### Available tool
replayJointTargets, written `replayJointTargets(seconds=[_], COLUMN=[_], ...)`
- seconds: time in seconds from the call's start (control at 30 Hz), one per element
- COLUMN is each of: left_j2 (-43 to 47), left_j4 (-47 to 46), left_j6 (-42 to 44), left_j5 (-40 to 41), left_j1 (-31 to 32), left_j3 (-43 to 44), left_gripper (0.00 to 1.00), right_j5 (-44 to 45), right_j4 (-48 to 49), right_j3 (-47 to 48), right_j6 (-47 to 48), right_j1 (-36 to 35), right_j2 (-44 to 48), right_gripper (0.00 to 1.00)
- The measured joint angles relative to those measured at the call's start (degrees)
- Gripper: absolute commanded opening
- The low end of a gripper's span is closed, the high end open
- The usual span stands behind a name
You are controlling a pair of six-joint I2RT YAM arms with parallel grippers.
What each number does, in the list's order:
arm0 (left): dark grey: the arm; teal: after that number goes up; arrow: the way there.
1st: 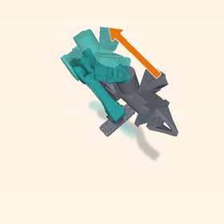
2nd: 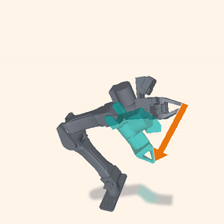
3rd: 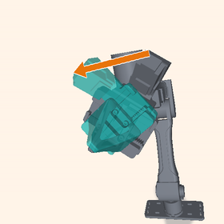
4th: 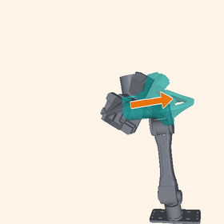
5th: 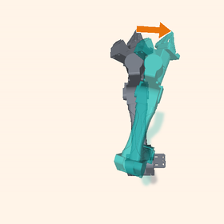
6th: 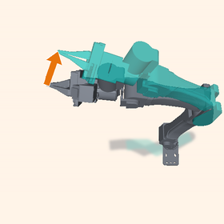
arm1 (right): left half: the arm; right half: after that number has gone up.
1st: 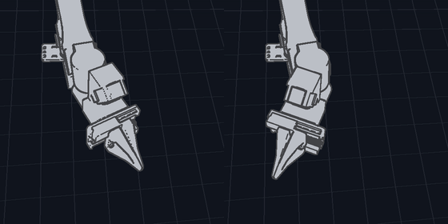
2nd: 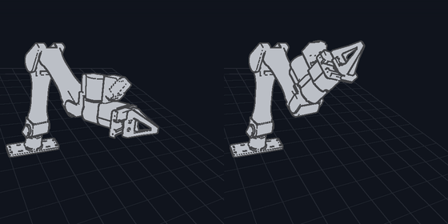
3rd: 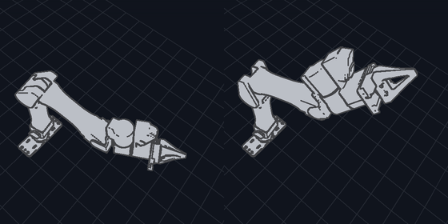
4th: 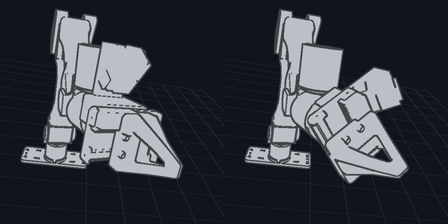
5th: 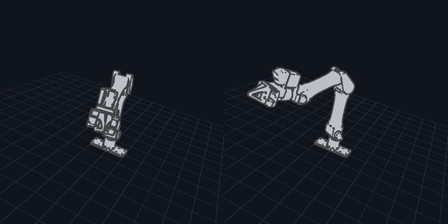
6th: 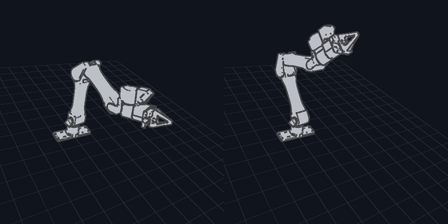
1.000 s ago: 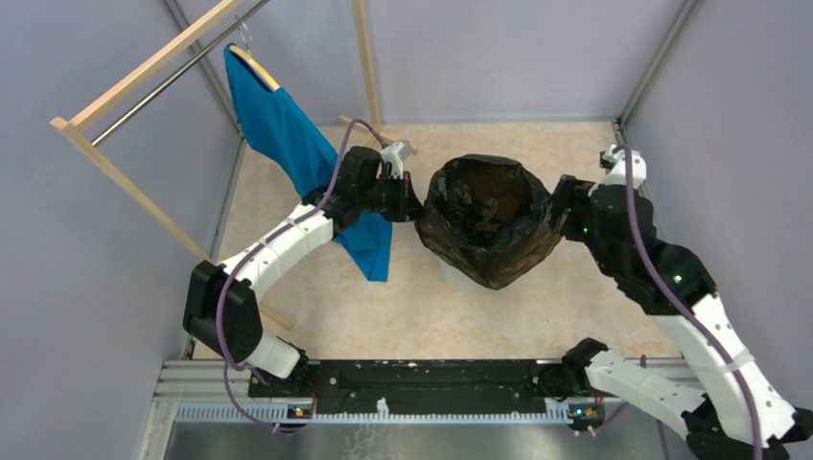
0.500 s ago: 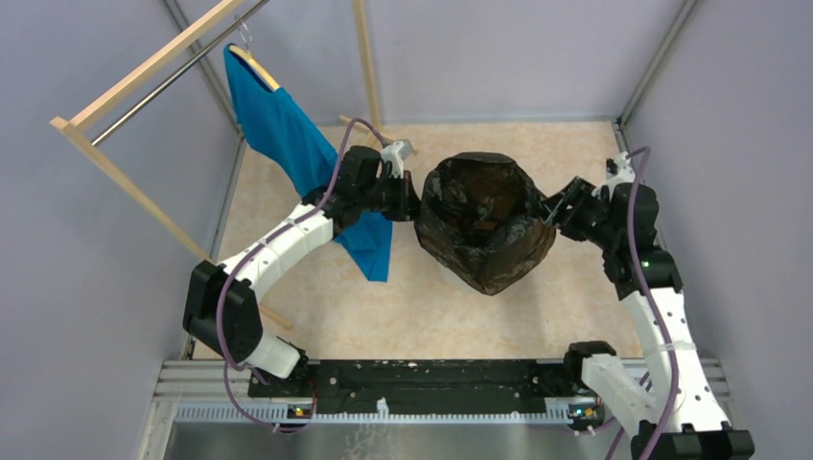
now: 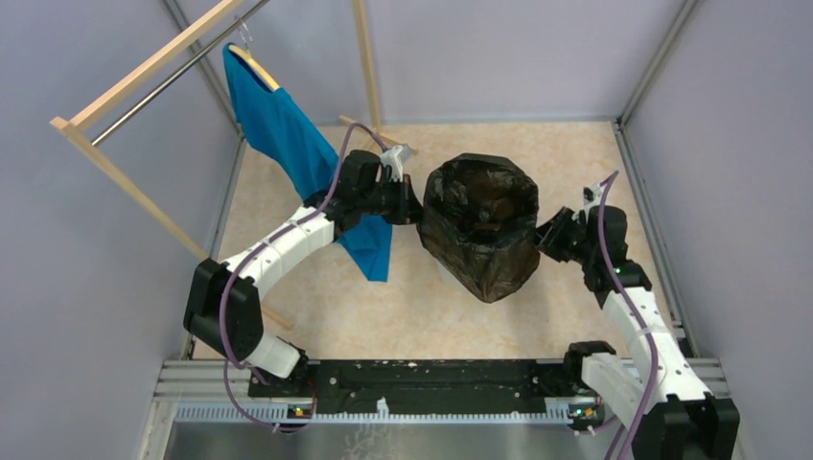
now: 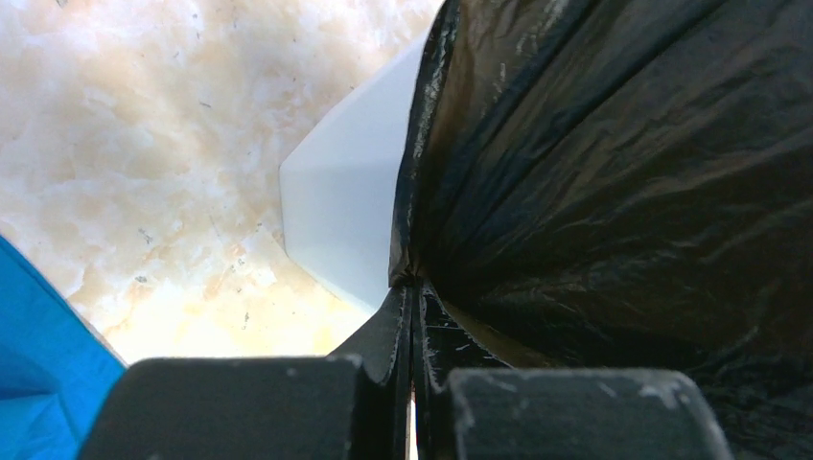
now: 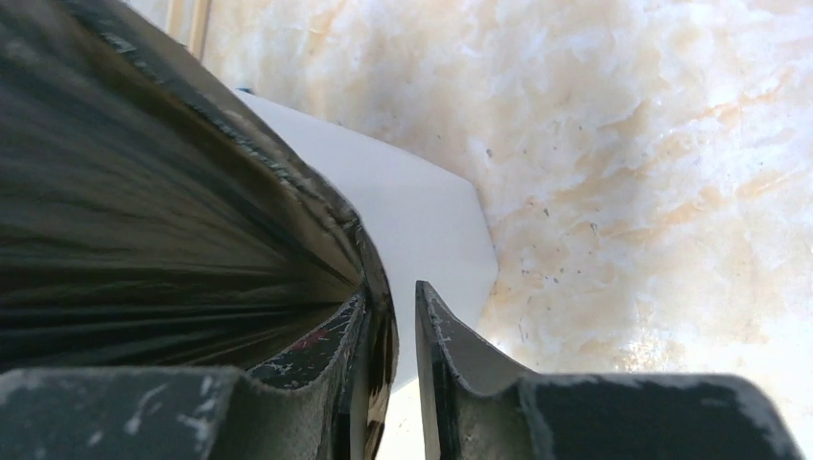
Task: Put the trash bags into the trash bin
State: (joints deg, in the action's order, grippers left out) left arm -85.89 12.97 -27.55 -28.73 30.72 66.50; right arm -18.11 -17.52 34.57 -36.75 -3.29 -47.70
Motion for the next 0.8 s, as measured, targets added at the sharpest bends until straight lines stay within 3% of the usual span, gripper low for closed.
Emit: replayJointTargets(seconds=[0.1, 0.23, 0.43, 0.63, 0.8], left_j2=[-0.3, -0.4, -0.4, 0.2, 1.0], left_j4=[-0.7, -1.2, -0.6, 1.2, 1.4], left_j6=[-0.5, -0.8, 0.3, 1.7, 2.1], left_j5=[-0.3, -0.1, 2.0, 3.7, 3.9], left_j1=[0.0, 0.0, 0.0, 0.0, 0.0], left_j3=[-1.0, -1.7, -2.0, -2.0, -2.0], left_gripper=[0.00, 0.01, 0.09, 0.11, 0.09], right_j5=[0.0, 0.9, 9.5, 20.0, 20.4], right_j4=[1.6, 1.0, -11.1, -20.1, -20.5], right_j3=[-0.9, -0.3, 9.8, 26.8, 40.3], right_j6=[-0.4, 0.2, 4.7, 10.7, 15.0], right_j1=[0.0, 0.0, 0.0, 0.0, -2.4], right_j2=[-2.1, -3.8, -4.5, -3.7, -5.3], right_gripper=[0.25, 0.46, 0.62, 0.63, 0.68])
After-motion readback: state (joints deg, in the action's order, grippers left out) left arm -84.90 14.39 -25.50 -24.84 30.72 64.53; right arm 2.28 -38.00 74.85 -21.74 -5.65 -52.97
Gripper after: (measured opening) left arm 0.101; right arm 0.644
